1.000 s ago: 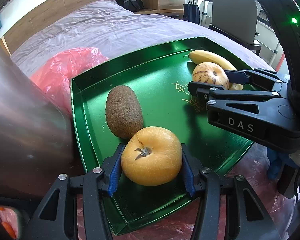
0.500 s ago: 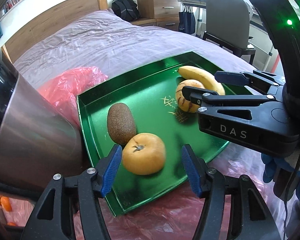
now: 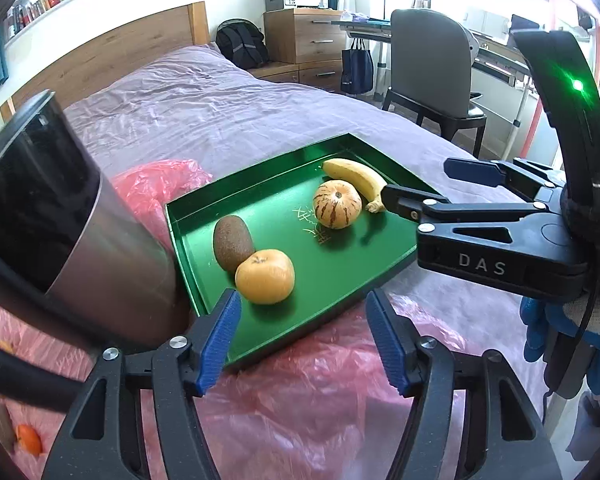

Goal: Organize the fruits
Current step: 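Open the right tool to release the melon while the left tool releases the apple, then withdraw both open tools from the tray back toward the fruit spread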

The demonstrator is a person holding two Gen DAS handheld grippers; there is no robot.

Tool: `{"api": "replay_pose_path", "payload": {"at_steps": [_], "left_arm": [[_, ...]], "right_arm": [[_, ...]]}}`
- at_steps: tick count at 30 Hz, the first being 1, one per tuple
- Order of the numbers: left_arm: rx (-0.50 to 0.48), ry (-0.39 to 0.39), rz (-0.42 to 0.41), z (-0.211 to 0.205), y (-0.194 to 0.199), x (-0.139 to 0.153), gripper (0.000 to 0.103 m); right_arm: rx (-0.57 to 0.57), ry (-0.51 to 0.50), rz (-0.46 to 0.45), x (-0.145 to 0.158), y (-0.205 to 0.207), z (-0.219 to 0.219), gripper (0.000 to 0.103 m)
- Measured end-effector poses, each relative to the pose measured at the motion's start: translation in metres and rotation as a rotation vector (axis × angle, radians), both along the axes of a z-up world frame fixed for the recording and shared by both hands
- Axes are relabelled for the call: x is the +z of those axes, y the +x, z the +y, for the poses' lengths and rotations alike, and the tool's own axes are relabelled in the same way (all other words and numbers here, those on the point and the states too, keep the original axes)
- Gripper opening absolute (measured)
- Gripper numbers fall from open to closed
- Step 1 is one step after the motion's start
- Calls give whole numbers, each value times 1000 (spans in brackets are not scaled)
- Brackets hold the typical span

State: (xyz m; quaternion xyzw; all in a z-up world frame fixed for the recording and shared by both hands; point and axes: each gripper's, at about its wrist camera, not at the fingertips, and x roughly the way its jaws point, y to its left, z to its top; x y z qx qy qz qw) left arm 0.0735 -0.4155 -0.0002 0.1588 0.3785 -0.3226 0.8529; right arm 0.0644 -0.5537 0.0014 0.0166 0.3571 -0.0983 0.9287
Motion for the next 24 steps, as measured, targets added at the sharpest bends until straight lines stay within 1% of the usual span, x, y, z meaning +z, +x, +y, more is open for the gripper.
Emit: {"api": "replay_pose_path", "payload": {"at_steps": [2,3,5,7,10,15,24], "left_arm": [[0,1,10,6,-7,4,72],[0,6,13,8,-11,6,79],[-5,17,1,13,-19,10,81],[-7,30,-18,19,-27,14,89],[-1,24,-32,31,-39,21,93],[19,35,-68,54,-55,32,97],[49,40,-93,96,-75,45,97]], "right_arm": [[-9,6,-6,4,-11,2,103],[-11,8,-8,6,-17,4,103],[-12,9,-10,10,-27,8,103],[-11,8,-10,12,-36,12,103],[-8,13,-11,16,-50,20,103],[-8,25,-21,23,-75,32,103],[28,30,-37,33,-110,67,103]]}}
